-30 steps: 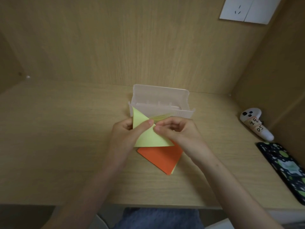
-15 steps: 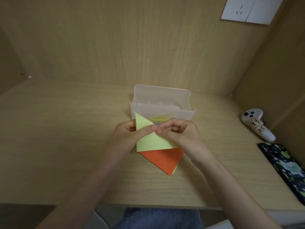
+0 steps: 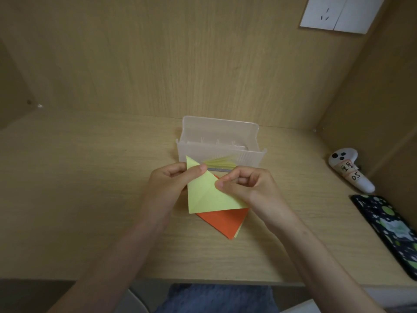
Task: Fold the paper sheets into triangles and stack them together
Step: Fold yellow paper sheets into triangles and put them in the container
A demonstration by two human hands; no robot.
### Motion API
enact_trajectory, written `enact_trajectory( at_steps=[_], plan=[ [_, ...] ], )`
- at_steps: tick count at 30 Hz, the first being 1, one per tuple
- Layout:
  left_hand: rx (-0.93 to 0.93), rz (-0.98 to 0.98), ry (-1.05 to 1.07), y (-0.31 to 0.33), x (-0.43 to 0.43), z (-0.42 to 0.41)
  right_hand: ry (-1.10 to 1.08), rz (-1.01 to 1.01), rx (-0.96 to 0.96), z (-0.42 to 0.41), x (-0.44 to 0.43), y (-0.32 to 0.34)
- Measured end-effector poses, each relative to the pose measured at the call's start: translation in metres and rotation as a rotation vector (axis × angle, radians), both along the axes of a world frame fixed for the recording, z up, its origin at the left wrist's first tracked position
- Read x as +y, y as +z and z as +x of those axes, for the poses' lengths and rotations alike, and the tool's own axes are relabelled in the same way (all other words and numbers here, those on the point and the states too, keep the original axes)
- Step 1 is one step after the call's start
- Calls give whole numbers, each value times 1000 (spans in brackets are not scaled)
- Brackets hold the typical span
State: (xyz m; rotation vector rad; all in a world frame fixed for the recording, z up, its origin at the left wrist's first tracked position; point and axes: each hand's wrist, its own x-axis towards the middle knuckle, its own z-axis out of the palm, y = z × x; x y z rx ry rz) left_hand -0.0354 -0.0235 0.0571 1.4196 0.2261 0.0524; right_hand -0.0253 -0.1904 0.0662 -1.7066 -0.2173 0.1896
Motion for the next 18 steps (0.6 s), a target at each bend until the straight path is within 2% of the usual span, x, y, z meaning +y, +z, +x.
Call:
enact_trajectory(
  at_steps=[8,11,13,16,18],
  plan=[
    [-55,-37,73,0,7,9,3,18,-7,0,2,1],
    [-40,-123,193,2,25,19,-23,38,22,0,-5,-1],
    [-38,-100,246,3,41,24,-47,58,55,-1,-11,-3],
    [-15,-26,201,-1,43,20,-73,121,75,-2,-12,-4],
    [26,-16,76,-5,32,14,-93,154,70,-1,-7,-3]
  ],
)
